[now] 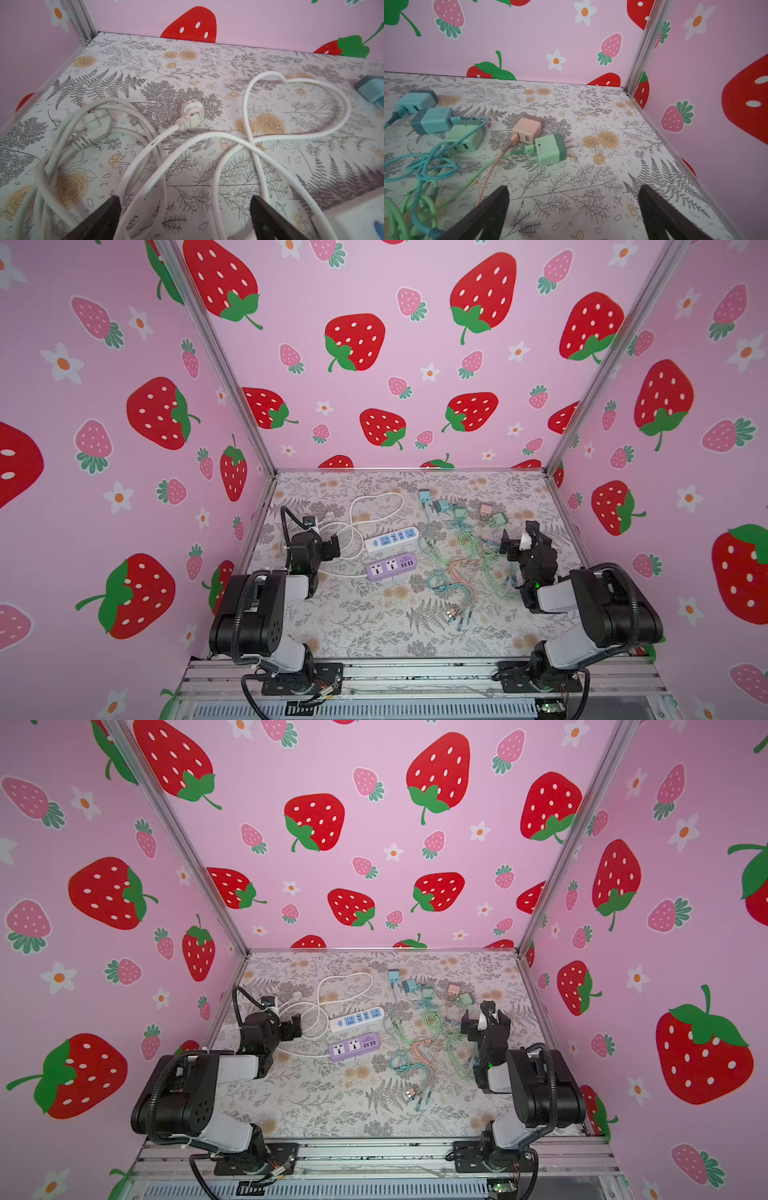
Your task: Insert the plug
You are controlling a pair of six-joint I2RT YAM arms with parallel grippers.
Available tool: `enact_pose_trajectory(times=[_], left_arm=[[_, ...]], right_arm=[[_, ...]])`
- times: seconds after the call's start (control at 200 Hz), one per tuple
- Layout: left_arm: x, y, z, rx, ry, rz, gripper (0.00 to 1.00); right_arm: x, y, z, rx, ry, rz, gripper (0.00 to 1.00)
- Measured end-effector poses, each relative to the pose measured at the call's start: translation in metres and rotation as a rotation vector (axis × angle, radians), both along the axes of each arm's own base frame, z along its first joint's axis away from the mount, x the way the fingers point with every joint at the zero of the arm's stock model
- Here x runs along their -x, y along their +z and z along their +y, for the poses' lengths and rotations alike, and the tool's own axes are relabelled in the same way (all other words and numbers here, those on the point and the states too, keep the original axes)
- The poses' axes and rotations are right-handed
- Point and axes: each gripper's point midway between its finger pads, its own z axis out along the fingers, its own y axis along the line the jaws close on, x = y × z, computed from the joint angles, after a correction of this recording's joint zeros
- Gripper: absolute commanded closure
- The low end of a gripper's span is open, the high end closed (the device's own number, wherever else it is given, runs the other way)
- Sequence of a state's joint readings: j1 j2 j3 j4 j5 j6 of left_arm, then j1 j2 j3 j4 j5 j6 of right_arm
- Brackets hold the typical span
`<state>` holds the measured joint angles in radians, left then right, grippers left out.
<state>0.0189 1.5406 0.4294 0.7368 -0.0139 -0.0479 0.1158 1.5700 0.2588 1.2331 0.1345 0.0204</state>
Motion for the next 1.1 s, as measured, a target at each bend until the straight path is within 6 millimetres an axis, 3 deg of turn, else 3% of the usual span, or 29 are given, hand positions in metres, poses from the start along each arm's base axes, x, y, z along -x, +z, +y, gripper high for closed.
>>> enact_pose_trajectory(times=[1.101], left_arm=[[-0.0013, 0.0015, 0.0001, -0.001, 0.003, -0.004, 0.01]], right_arm=[[0.0, -0.0005, -0.001, 0.001, -0.006, 0.004, 0.01]])
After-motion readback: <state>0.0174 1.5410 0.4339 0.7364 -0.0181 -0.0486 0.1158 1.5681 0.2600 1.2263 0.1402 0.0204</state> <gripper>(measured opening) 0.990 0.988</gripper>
